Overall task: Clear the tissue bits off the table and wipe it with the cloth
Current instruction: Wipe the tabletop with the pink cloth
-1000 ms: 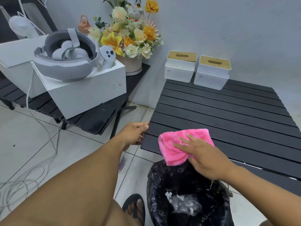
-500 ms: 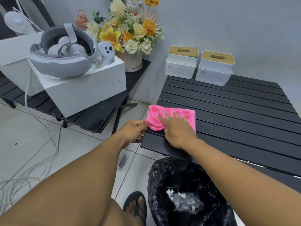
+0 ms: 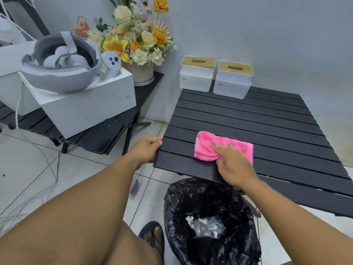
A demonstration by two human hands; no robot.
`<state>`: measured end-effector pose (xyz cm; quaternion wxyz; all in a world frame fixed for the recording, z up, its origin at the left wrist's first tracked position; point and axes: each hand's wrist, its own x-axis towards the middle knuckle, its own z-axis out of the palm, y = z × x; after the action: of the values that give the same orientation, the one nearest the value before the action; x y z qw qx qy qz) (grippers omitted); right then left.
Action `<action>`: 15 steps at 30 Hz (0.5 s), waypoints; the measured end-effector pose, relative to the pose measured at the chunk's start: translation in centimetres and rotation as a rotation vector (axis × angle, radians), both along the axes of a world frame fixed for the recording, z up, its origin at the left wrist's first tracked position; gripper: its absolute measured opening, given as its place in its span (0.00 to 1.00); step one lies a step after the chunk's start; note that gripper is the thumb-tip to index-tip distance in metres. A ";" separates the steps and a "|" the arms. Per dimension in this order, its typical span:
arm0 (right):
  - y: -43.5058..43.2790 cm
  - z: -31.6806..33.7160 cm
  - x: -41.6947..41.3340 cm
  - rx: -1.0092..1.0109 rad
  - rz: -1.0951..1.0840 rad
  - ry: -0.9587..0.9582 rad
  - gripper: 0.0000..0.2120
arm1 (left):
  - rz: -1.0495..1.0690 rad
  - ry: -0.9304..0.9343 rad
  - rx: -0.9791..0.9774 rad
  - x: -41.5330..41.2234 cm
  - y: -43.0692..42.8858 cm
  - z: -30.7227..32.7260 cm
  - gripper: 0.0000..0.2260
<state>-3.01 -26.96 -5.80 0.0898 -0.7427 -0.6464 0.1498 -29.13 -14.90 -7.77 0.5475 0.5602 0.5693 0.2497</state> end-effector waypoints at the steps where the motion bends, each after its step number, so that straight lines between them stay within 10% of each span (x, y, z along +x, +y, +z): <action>1: 0.0 0.0 0.3 0.013 -0.079 0.001 0.26 | -0.008 0.013 0.012 0.0 0.0 0.1 0.15; 15: -2.9 0.3 -5.6 0.003 0.170 -0.046 0.27 | -0.134 0.302 0.150 1.0 -1.3 1.3 0.13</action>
<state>-8.59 -29.89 -5.54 0.0629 -0.6884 -0.7092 0.1387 -28.11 -16.22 -6.50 0.4279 0.6673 0.5861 0.1678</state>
